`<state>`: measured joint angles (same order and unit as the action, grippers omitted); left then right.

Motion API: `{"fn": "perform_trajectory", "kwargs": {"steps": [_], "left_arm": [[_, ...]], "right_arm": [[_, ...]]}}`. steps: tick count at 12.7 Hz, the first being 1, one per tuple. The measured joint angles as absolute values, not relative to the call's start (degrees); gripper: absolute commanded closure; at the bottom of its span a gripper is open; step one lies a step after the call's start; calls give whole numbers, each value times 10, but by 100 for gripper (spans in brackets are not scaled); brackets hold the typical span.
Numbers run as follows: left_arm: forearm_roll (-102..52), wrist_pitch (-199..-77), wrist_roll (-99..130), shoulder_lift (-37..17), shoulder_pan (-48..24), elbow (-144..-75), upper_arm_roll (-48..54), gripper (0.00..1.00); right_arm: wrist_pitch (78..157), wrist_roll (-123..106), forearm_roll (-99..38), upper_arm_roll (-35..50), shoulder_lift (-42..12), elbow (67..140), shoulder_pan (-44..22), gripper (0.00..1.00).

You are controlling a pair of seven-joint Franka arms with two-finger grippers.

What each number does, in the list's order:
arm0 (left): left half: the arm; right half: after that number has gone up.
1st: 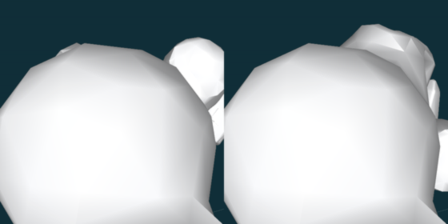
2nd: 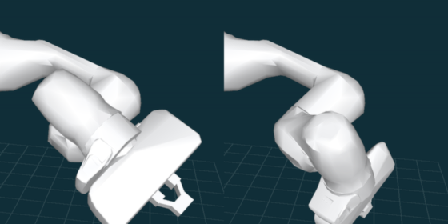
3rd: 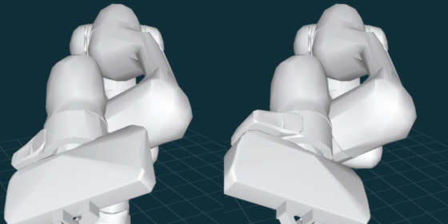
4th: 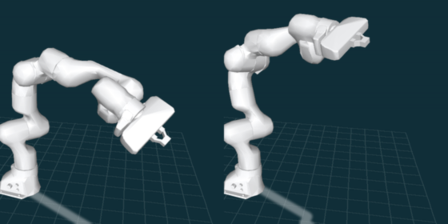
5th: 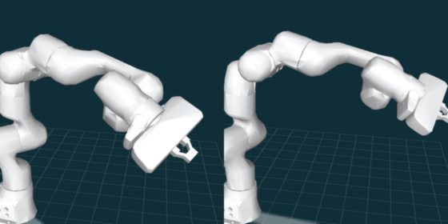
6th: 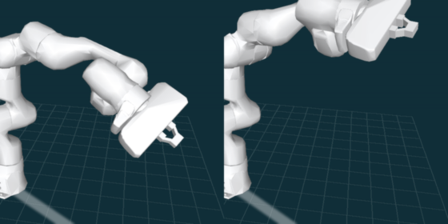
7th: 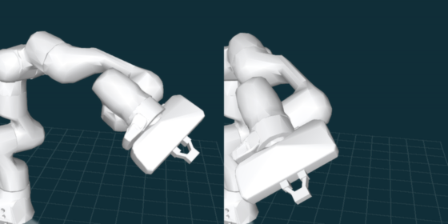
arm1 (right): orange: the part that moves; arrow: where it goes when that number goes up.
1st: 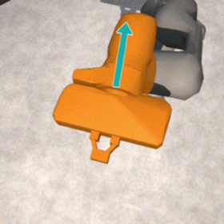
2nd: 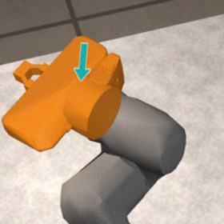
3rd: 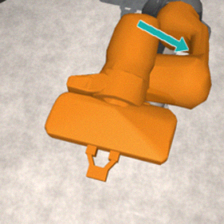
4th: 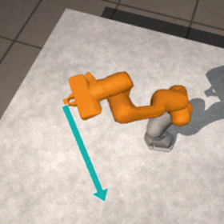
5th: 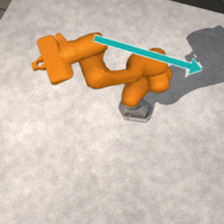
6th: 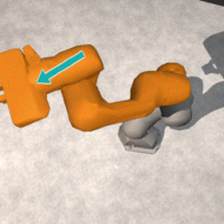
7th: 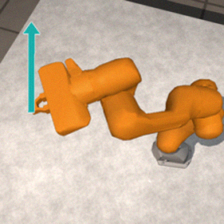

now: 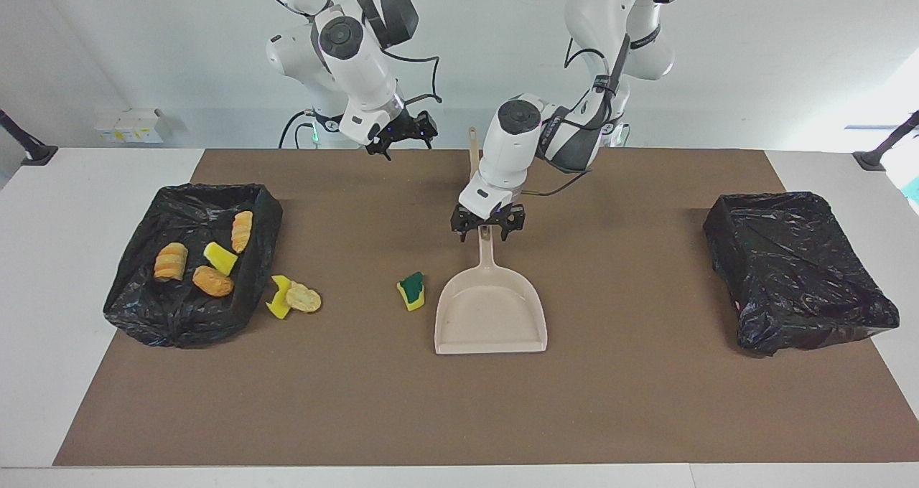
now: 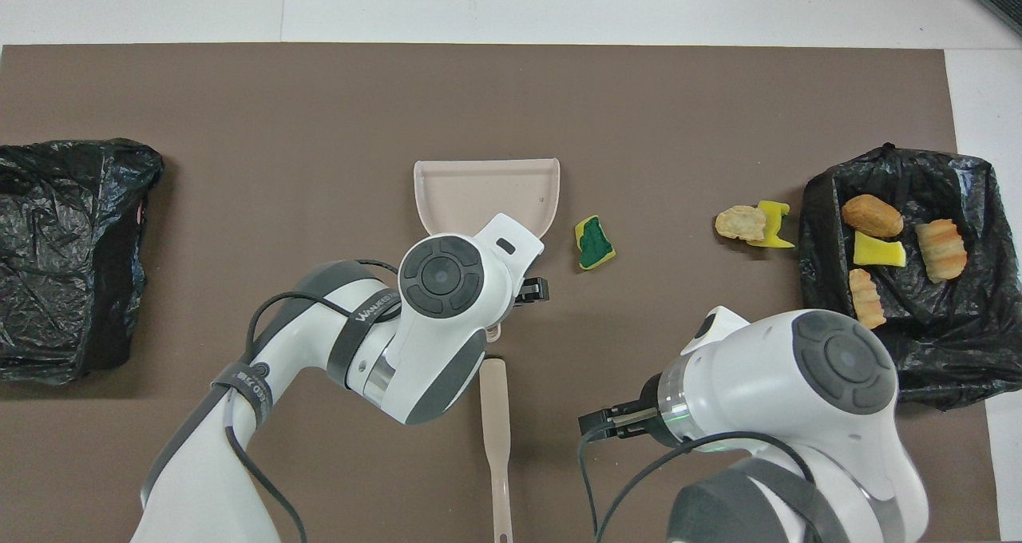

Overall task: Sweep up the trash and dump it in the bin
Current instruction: 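Drag the dustpan away from the robot while the right gripper reaches the brush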

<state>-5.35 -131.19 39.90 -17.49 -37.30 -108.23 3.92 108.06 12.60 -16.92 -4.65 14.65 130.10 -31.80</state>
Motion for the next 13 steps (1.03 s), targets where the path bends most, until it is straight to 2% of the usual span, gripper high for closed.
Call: {"fn": "perform_trajectory", "kwargs": {"steps": [1,2,4,5,6,13], "left_arm": [[-53,-1313,401,-179,-375,-1082,39,42],[-53,-1313,401,-180,-375,-1082,38,57],[-50,-1311,401,-180,-375,-1080,36,70],[-39,-1307,401,-180,-375,-1077,34,92],[-28,-1303,401,-180,-375,-1072,34,100],[-9,-1272,391,-176,-349,-1045,21,100]], "right_arm": [[1085,129,-169,-46,146,1305,-320,0],[1088,129,-169,-46,146,1308,-320,0],[1090,129,-169,-46,146,1310,-319,0],[1090,129,-169,-47,146,1310,-319,0],[1090,129,-169,-47,146,1311,-319,0],[1107,129,-169,-46,141,1315,-322,0]]}}
